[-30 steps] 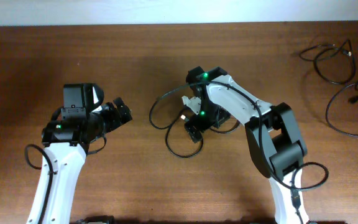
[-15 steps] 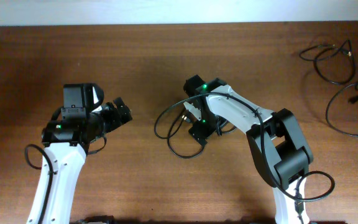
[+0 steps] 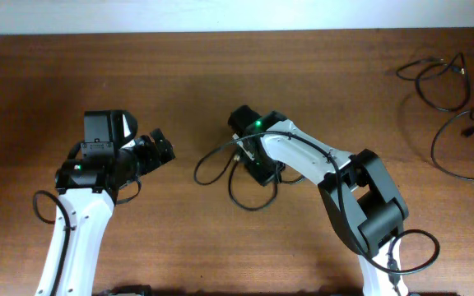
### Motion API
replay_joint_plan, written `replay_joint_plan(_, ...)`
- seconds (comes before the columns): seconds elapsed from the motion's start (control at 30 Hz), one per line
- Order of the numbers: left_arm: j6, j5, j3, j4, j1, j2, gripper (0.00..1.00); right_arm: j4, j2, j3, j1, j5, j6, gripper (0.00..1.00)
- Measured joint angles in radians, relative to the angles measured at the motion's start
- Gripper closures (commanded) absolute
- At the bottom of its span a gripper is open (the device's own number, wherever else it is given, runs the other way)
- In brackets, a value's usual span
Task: Untangle cables
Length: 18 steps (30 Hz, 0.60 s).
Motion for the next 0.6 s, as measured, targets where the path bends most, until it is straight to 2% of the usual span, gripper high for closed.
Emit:
replay_joint_plan(0.17,0.0,0.0,0.0,0.0,0.0,0.0,0.01,-0.002,0.005,0.0,-0.03,0.103,0.152,0.96)
replay_joint_plan(0.33,0.0,0.0,0.0,0.0,0.0,0.0,0.01,-0.063,0.011,-0.001,-0.233,0.143,0.354,0.96)
replay_joint_plan(0.6,0.0,0.0,0.0,0.0,0.0,0.0,0.01,-0.089,0.006,-0.002,-0.493,0.06,0.41,0.96)
